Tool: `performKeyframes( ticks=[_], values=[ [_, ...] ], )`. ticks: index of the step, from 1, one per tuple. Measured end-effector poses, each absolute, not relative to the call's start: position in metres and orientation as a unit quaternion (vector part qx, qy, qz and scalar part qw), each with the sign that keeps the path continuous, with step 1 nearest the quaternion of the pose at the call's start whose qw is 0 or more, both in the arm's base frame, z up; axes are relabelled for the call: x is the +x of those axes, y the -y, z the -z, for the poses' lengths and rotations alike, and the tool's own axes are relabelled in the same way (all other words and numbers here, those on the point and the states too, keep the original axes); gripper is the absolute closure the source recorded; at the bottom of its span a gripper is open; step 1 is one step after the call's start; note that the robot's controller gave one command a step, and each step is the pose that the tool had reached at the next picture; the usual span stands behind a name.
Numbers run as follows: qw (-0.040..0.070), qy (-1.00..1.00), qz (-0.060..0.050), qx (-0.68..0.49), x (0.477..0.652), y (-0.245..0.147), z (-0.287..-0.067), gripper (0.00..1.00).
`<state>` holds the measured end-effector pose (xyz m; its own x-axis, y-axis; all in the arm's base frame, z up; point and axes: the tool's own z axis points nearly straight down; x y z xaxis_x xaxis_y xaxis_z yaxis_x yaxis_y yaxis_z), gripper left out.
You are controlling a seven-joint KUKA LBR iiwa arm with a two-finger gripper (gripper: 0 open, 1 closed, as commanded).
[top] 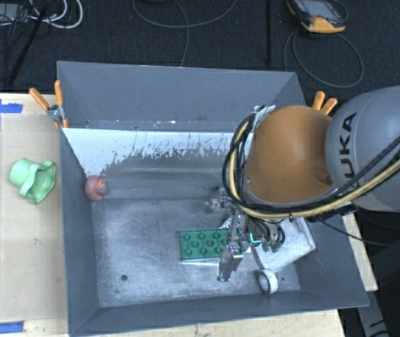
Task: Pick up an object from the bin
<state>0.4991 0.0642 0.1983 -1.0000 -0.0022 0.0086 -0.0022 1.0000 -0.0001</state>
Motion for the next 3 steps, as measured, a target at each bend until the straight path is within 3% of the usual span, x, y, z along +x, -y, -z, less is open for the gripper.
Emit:
performKeyframes(
  ticks=[1, 2, 3],
  values=[
    [0.004, 1.0, 0.0, -0.031, 0.534, -0.037, -0.076, 0.0],
    [-0.004, 0.992, 0.0, 0.126, 0.545, -0.087, -0.072, 0.0],
    [-0.004, 0.987, 0.001, 0.158, 0.525, -0.023, -0.072, 0.0]
  ],
)
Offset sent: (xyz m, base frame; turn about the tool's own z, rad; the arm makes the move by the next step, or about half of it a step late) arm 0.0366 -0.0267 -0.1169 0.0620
